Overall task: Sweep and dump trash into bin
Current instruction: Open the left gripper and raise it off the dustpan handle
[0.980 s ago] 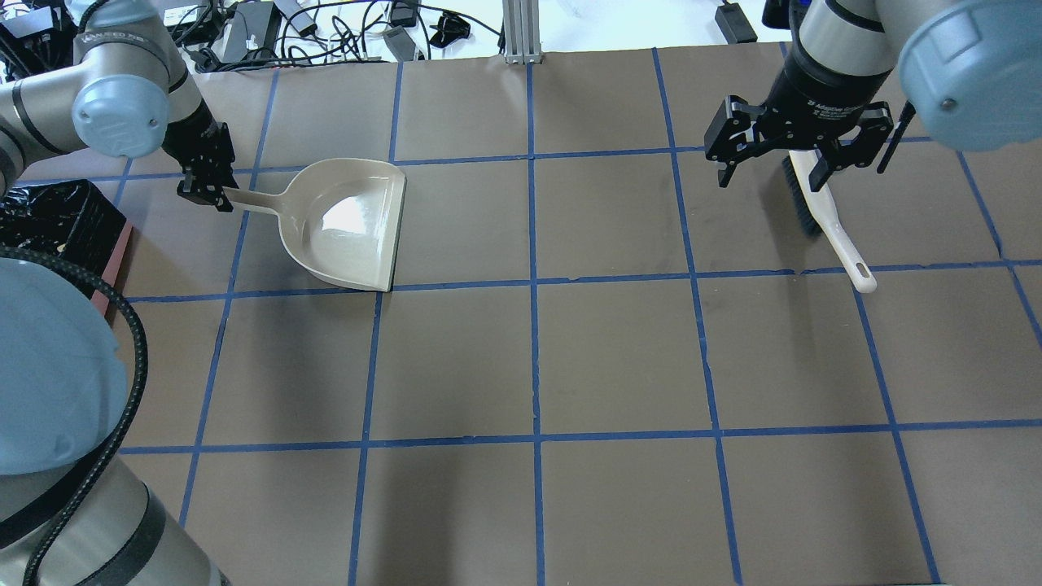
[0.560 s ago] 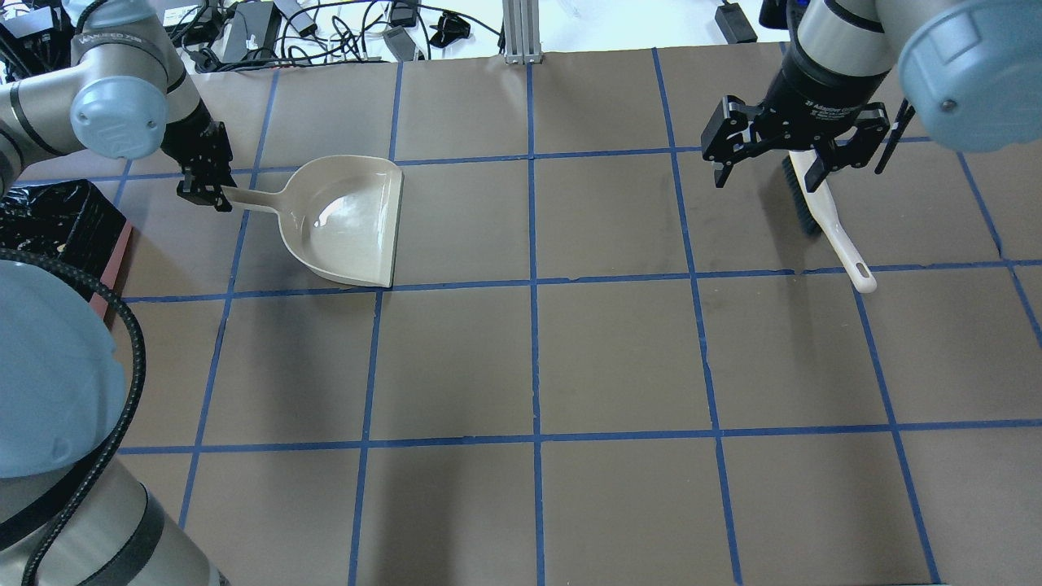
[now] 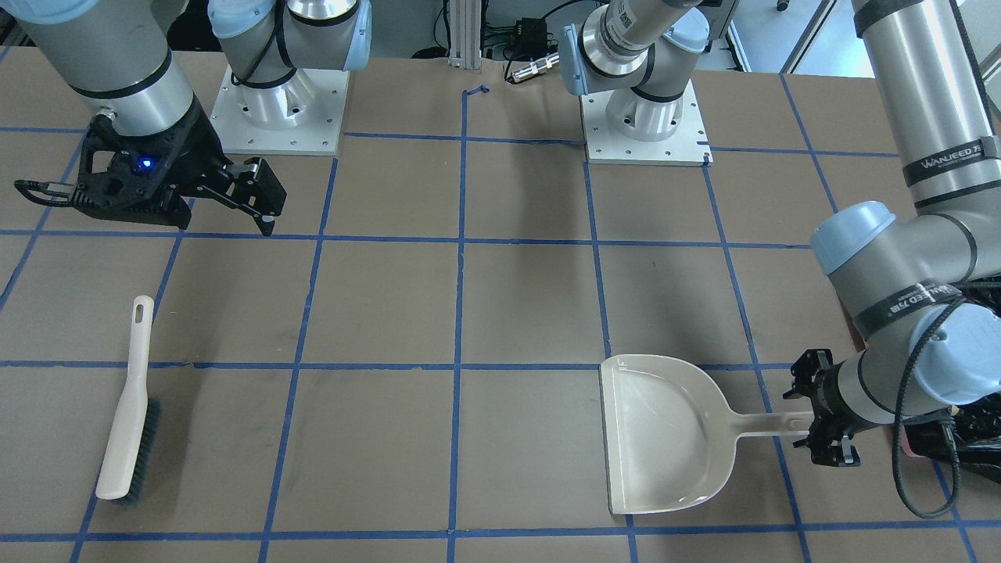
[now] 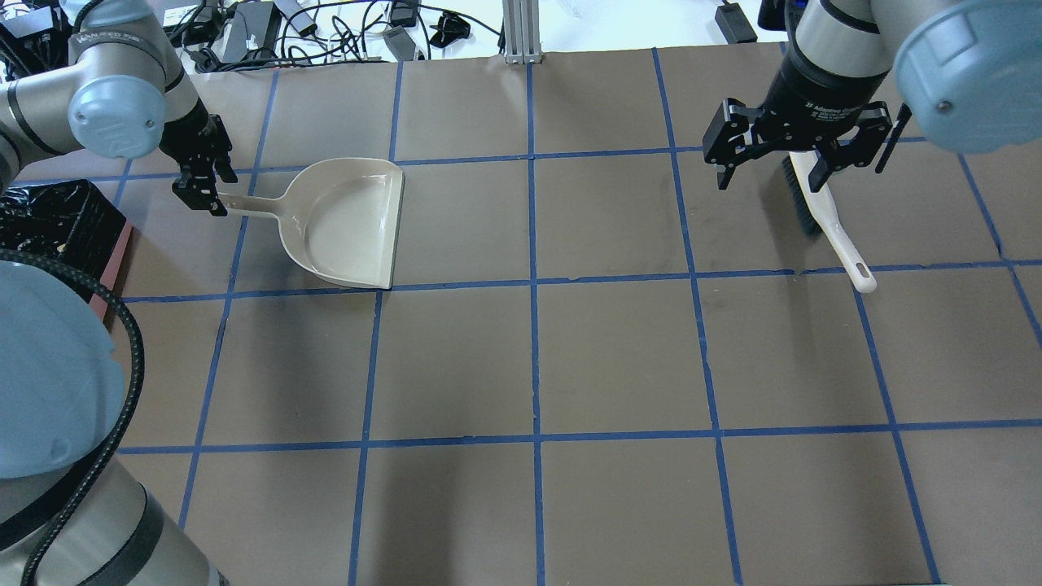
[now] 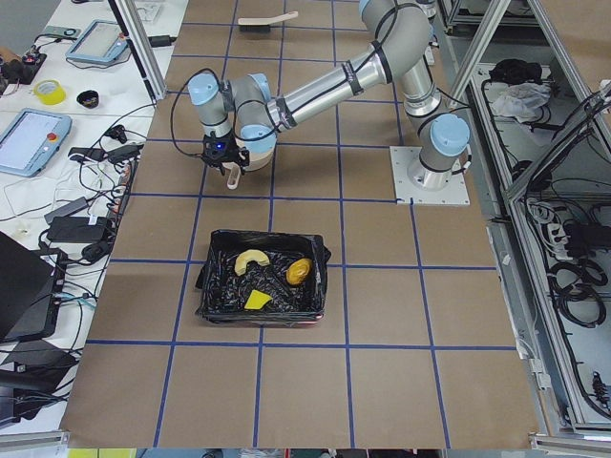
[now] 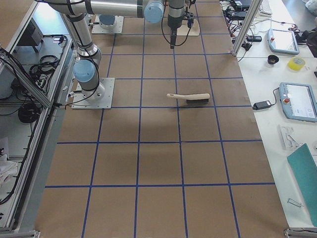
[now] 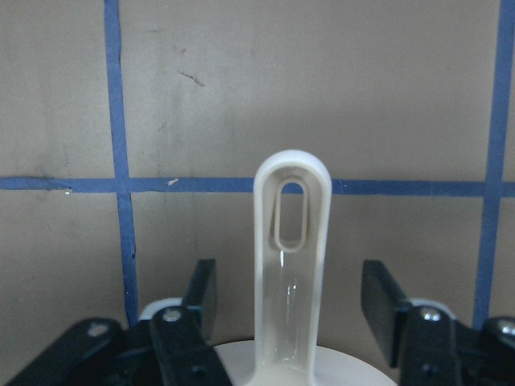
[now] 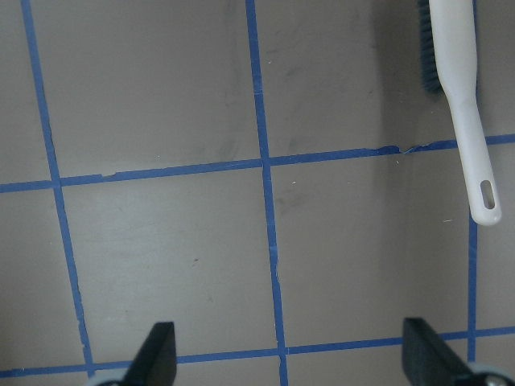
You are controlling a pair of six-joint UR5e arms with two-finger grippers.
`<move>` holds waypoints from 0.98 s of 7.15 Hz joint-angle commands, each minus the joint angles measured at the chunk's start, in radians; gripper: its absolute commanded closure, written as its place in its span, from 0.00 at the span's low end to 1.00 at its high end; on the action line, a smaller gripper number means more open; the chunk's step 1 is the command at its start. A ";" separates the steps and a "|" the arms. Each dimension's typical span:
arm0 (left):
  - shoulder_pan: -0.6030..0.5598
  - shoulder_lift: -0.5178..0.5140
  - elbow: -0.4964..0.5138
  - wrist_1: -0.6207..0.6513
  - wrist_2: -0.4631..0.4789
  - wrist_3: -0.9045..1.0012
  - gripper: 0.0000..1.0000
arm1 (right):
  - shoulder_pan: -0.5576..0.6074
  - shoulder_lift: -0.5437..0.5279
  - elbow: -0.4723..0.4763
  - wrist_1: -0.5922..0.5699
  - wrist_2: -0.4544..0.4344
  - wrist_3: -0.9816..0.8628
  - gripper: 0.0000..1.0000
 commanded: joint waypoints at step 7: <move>-0.041 0.079 0.056 0.115 -0.010 0.184 0.00 | 0.002 0.000 0.001 0.000 -0.002 -0.001 0.00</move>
